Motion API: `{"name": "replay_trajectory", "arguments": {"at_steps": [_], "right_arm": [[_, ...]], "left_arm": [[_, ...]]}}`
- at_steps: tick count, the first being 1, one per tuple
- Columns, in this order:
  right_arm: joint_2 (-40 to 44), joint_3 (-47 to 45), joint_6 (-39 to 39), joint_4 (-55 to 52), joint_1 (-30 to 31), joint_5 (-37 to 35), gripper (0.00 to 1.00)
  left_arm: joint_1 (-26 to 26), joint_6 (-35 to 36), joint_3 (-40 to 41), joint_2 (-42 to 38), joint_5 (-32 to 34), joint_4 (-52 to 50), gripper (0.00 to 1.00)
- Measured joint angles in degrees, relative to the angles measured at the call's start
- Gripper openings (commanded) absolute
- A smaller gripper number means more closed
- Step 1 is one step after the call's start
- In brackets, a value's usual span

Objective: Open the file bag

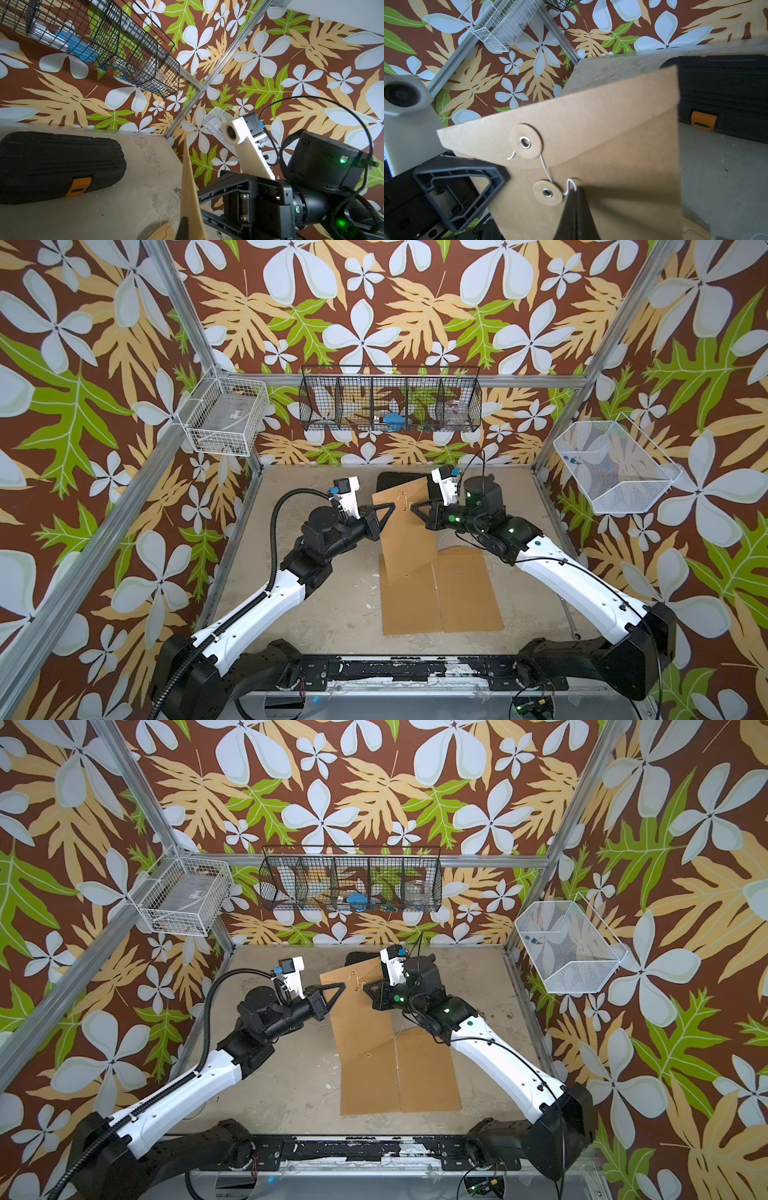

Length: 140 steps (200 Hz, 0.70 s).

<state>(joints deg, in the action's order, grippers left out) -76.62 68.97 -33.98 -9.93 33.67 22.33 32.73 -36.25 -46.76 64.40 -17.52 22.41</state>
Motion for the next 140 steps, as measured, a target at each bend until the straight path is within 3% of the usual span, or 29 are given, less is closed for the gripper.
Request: {"name": "replay_trajectory", "arguments": {"at_steps": [140], "right_arm": [[0.6, 1.3, 1.0, 0.0, 0.4, 1.4, 0.0]], "left_arm": [[0.1, -0.9, 0.7, 0.7, -0.9, 0.5, 0.0]]}}
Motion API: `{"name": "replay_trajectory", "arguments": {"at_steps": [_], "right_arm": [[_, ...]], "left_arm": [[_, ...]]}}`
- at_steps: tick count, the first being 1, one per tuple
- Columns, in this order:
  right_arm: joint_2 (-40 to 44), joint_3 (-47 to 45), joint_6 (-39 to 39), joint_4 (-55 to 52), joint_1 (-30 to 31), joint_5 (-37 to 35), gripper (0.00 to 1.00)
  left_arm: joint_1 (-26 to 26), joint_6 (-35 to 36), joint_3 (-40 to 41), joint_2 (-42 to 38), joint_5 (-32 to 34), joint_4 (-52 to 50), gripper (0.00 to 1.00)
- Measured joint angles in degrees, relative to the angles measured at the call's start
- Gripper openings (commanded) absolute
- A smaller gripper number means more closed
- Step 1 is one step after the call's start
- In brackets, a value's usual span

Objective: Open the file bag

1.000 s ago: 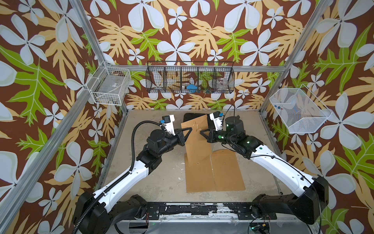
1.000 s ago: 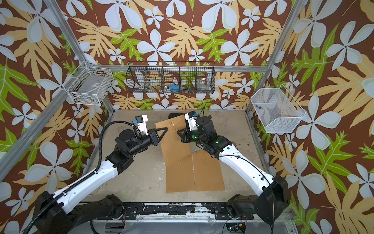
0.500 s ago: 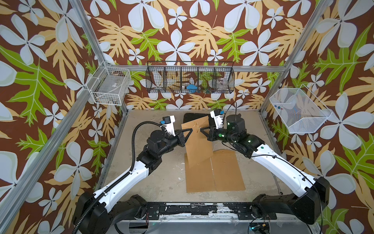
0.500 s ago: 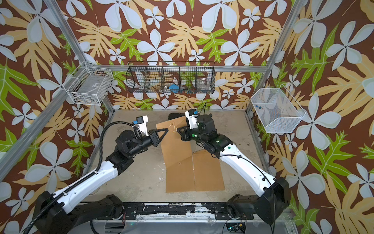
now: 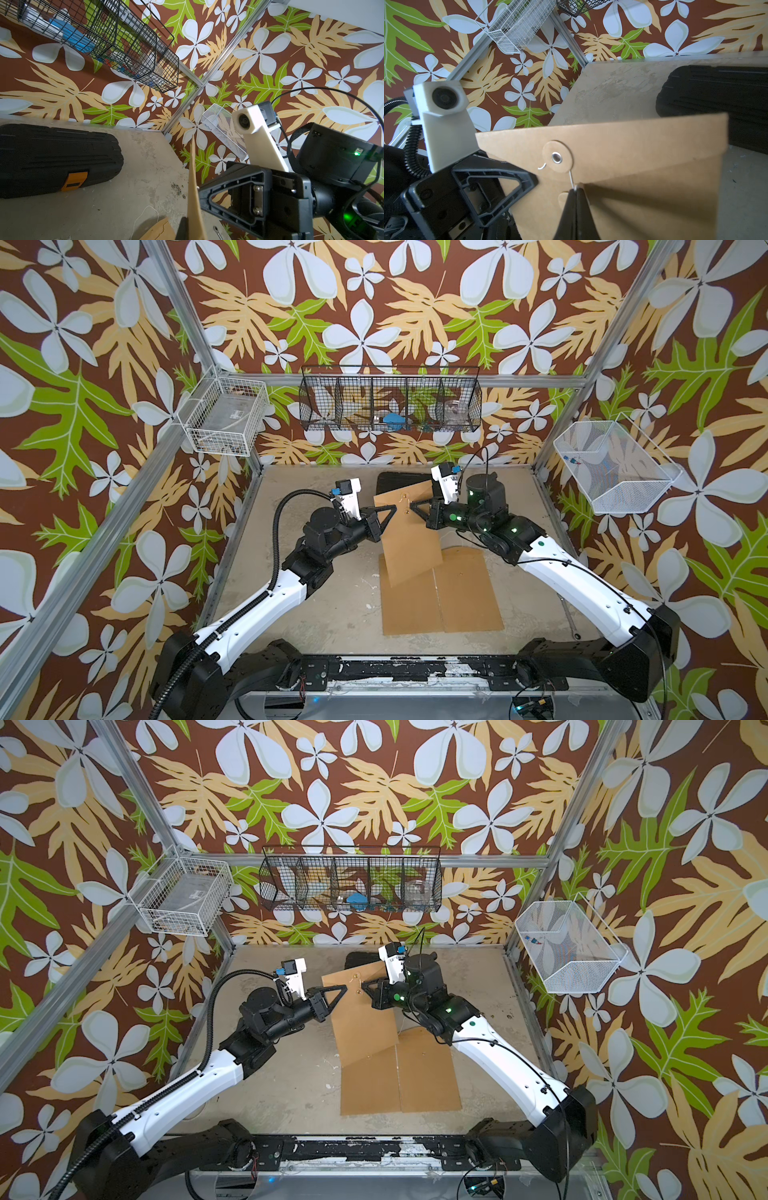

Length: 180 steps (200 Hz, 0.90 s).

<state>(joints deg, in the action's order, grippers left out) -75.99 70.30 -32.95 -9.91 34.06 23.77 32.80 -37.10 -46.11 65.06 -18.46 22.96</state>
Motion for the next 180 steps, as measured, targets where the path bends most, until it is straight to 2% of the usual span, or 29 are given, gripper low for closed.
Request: {"name": "replay_trajectory", "arguments": {"at_steps": [180], "right_arm": [[-2.0, 3.3, 0.4, 0.0, 2.7, 2.0, 0.0]], "left_arm": [[0.0, -0.3, 0.3, 0.5, -0.7, 1.3, 0.0]]}}
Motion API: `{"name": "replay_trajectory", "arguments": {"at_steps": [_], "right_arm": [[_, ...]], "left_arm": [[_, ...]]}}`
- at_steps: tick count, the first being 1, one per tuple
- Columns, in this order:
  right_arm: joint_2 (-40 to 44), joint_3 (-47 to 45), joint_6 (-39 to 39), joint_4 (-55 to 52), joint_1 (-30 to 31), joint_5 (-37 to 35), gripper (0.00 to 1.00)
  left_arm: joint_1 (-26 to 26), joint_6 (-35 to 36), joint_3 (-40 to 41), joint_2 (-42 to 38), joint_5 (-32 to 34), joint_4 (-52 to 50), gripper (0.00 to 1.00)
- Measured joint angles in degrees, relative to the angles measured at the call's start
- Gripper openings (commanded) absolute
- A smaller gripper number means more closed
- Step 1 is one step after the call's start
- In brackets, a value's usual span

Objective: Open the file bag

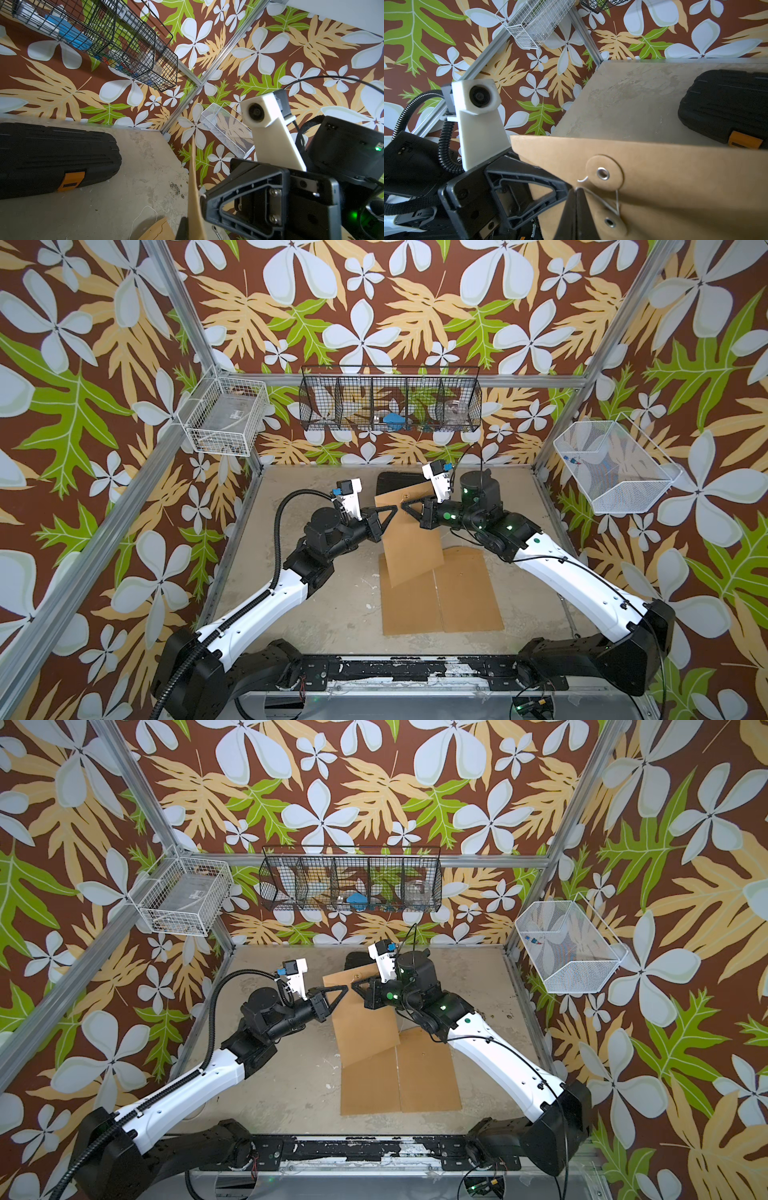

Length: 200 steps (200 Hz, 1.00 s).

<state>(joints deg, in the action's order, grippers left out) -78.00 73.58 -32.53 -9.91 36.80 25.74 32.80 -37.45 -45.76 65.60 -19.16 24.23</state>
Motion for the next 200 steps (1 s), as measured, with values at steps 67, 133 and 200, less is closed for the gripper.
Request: {"name": "replay_trajectory", "arguments": {"at_steps": [67, 133, 200], "right_arm": [[0.0, 0.3, 0.0, 0.0, 1.0, 1.1, 0.0], [2.0, -1.6, 0.0, 0.0, 1.1, 0.7, 0.0], [4.3, -4.8, 0.0, -1.1, 1.1, -0.7, 0.0]], "left_arm": [[0.0, -1.2, 0.4, 0.0, -0.2, 0.3, 0.0], [0.0, -1.0, -1.6, 0.0, 0.9, 0.2, 0.0], [0.0, 0.5, -2.7, 0.4, 1.8, -0.2, 0.0]]}}
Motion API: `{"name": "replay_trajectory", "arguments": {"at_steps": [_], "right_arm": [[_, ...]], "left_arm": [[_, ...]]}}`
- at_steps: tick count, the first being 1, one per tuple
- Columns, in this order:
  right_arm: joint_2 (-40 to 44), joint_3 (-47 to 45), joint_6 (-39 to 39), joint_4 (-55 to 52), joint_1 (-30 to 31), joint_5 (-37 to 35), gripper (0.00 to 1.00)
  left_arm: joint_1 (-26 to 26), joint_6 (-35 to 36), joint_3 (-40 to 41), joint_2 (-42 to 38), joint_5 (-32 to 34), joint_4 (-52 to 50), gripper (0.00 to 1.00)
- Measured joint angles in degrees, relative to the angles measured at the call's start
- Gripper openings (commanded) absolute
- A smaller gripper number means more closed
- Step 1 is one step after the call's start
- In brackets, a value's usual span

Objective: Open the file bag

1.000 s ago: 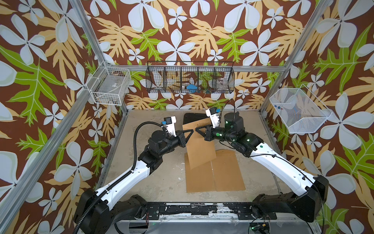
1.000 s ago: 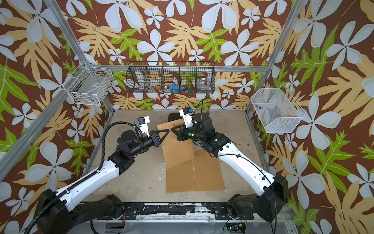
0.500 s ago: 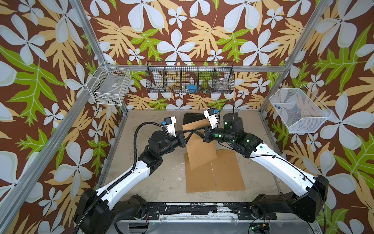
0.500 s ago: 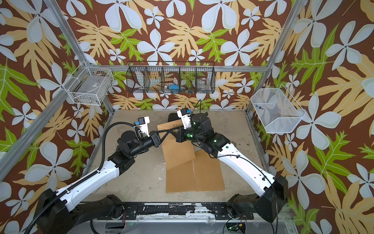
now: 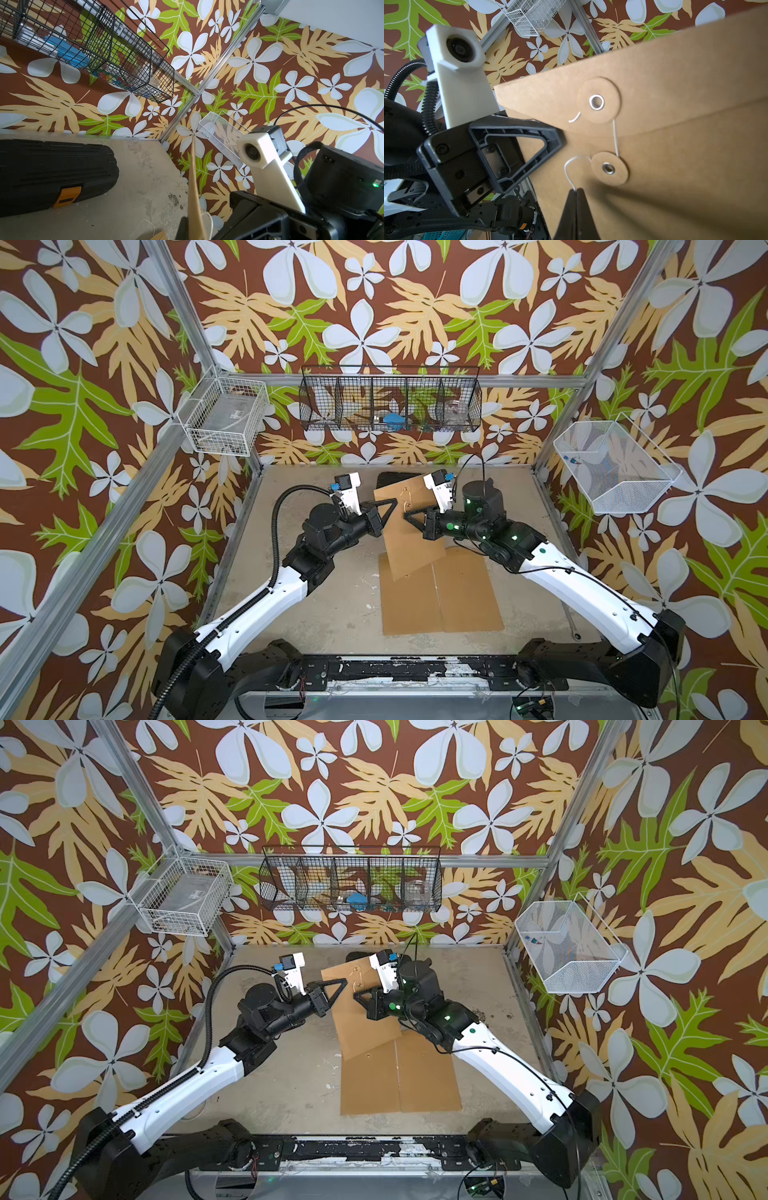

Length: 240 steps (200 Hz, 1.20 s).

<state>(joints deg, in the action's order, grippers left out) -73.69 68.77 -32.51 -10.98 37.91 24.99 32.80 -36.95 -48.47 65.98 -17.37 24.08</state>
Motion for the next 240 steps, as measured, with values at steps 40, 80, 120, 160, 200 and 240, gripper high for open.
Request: {"name": "replay_trajectory", "arguments": {"at_steps": [40, 80, 120, 160, 200, 240], "right_arm": [[0.9, -1.4, 0.0, -0.8, 0.0, -1.1, 0.0], [1.7, -2.9, 0.0, -1.5, 0.0, -1.6, 0.0], [2.4, -3.8, 0.0, -1.7, 0.0, -3.0, 0.0], [3.1, -4.3, 0.0, -2.0, 0.0, -4.2, 0.0], [3.8, -4.4, 0.2, -3.3, -0.5, -5.5, 0.0], [4.4, -4.7, 0.4, -4.5, -1.5, -6.2, 0.0]], "left_arm": [[0.0, 1.0, -1.1, 0.0, 0.6, -1.0, 0.0], [-0.2, 1.2, -1.5, 0.0, 0.8, -1.6, 0.0], [-0.4, 1.2, -1.5, -0.3, 0.8, -1.7, 0.0], [-0.8, 1.3, -1.4, -0.8, 0.8, -1.7, 0.0], [-1.2, 1.4, -1.2, -1.5, 0.7, -1.9, 0.0], [-1.6, 1.4, -0.6, -2.2, 0.6, -2.0, 0.0]]}}
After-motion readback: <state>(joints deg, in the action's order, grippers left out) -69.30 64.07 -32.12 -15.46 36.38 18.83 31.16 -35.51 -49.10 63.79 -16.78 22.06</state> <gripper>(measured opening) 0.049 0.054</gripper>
